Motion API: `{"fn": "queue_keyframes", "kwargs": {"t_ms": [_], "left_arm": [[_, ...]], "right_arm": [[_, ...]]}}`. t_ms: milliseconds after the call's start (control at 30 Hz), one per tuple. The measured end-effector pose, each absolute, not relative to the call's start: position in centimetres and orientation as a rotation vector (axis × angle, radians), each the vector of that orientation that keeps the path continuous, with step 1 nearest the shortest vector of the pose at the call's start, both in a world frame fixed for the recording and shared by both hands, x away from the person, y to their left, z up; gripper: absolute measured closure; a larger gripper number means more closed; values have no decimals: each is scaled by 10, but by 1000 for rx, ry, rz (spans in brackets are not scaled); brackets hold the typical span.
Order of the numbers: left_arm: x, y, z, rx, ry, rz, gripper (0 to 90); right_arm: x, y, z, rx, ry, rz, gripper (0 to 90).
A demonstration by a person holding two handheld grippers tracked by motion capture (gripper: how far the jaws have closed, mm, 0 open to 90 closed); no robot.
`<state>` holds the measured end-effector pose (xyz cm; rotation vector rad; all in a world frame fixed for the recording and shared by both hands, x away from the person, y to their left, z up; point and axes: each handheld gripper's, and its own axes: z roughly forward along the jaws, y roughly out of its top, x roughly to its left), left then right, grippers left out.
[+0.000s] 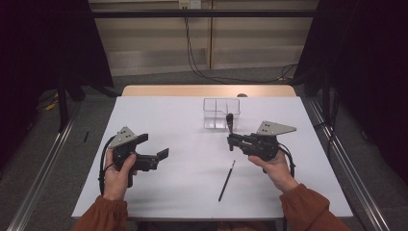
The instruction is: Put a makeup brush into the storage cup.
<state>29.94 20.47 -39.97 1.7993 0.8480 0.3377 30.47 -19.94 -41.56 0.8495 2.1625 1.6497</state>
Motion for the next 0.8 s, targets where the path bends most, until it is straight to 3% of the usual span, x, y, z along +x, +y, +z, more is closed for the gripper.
{"fn": "queue_keyframes", "kwargs": {"t_ms": [800], "left_arm": [[278, 242, -413, 1774, 905, 400, 24]], "right_arm": [[351, -214, -408, 964, 2037, 1609, 802]]}}
